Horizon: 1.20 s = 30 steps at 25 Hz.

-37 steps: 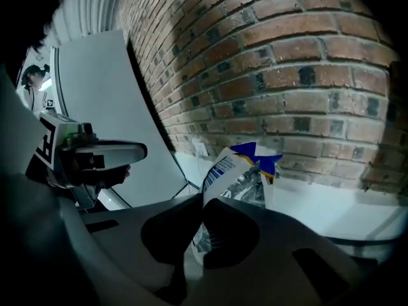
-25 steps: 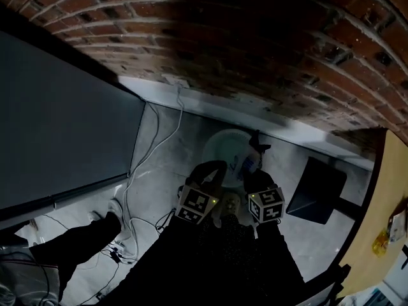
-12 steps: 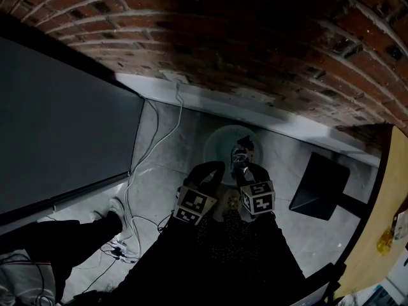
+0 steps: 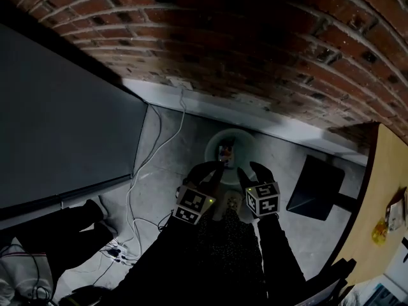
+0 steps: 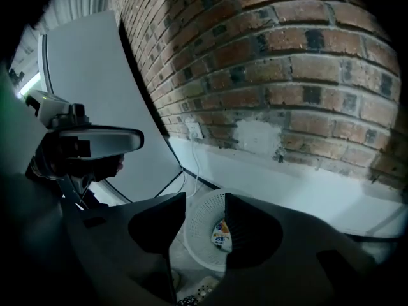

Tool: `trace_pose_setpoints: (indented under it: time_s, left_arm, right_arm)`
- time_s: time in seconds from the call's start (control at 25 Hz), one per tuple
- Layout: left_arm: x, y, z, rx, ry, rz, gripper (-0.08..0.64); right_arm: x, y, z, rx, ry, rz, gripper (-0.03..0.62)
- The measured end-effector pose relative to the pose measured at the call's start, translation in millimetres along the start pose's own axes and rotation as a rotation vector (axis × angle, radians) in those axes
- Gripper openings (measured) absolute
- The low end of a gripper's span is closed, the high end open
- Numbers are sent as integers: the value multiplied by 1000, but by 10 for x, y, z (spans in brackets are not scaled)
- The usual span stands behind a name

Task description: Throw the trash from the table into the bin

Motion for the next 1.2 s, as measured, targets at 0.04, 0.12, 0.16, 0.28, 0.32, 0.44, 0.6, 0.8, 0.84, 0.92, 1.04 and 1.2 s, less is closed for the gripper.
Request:
trace_pose_setpoints:
  time_s: [0.04, 0.12, 0.16, 0.28, 0.32, 0.44, 0.6, 0.8, 0.84, 0.92, 1.04, 1.2]
  left_arm:
    - [26, 50, 50, 6, 0, 2, 6]
    - [112, 150, 164, 12, -11, 7, 6]
    - [162, 214, 235, 15, -18, 4, 6]
    - [271, 489, 470, 45, -19, -30, 6]
    - [294, 591, 537, 59, -20, -44, 6]
    - [403, 840, 717, 79, -37, -85, 6]
    - [635, 1180, 994, 114, -52, -126, 6]
    - [757, 1576, 1377, 195, -31, -120, 6]
    - [779, 1624, 1429, 204, -35, -126, 6]
    - [872, 1685, 1518, 217, -44, -140, 6]
    - [1007, 1748, 1636, 244, -74, -139, 6]
    - [1267, 1818, 1702, 291, -145, -145, 6]
  right_arm:
    - [-5, 65, 77, 9, -1, 2, 178]
    - [-19, 212, 276, 36, -7, 14, 178]
    - [-37, 290, 394, 54, -9, 24, 178]
    - [-88, 537, 766, 118, -27, 35, 178]
    - [-95, 627, 887, 143, -38, 30, 178]
    - [-138, 877, 1277, 218, -81, 1, 178]
    - [-304, 1115, 1778, 291, -111, -55, 176]
    - [-654, 1360, 2238, 346, -111, -51, 155]
    - [-704, 1396, 2327, 360, -120, -41, 114]
    - [-772, 1414, 2521, 389, -135, -17, 52]
    - [-858, 1401, 2775, 424, -141, 26, 31]
    - [-876, 1305, 3114, 463, -178, 38, 27]
Point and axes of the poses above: the fingertips, and each gripper's own axes: z backward along the fingers, x to its right, y out of its top, the point moved 5 cm from there along z, backward along the fingers, and after that the axes turned 8 degrees about -y, right-handed, at the moved point
